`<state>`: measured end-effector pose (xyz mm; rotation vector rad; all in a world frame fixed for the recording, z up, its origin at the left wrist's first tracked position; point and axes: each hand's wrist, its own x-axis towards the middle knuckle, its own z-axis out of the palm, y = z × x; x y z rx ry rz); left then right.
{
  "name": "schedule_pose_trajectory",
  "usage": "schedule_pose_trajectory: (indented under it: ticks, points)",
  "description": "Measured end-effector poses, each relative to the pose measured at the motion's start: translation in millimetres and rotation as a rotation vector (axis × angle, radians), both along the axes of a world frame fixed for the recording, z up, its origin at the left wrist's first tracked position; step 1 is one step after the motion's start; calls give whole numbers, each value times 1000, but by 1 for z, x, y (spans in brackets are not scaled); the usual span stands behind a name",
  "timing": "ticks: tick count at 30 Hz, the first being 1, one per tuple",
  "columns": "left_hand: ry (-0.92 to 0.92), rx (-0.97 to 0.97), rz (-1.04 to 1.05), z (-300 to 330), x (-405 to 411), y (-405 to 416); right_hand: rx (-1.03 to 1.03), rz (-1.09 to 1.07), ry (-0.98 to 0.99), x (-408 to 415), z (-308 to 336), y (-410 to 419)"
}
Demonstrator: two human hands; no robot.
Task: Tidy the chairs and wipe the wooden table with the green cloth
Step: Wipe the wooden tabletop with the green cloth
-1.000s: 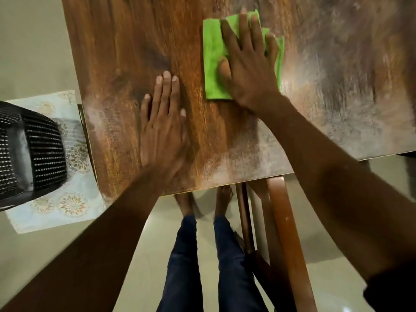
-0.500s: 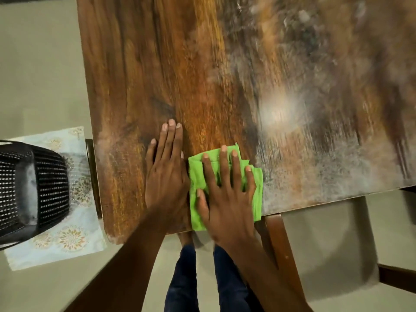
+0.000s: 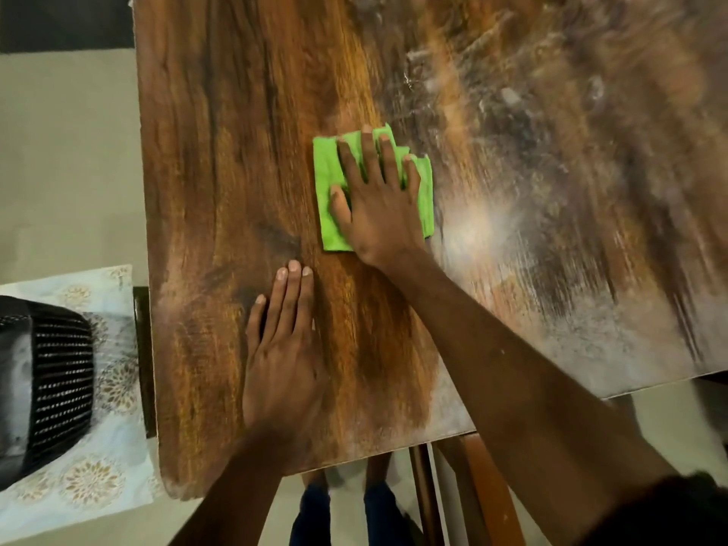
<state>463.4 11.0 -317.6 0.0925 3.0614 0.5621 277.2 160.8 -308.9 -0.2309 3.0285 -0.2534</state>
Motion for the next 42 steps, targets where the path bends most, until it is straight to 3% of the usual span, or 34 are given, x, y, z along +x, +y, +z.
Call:
schedule_pose_trajectory:
  ticks: [3,8,11,16,25,31,35,42]
  points:
    - [5,30,10,-2,-2,-3,-11,-5,-16,71,3,8]
    - [62,296,114,9,-2,2,68,-38,-105,206,8,6]
    - [79,365,145,6,0,-1,77,-72,-155,237,11,-18]
    - [84,340,125,1,2,-7,47,18,-124,223,10,-15]
    - [75,362,112,0,2,-6,-2,80,-14,96,2,40]
    - [127,428,126,-3,0,-7,52,-102,-78,187,6,14]
    - [131,425,119,-3,1,-7,28,-85,-178,245,11,-30]
    - [152,373,80,-2,2,-7,-49,-52,-74,229,8,9]
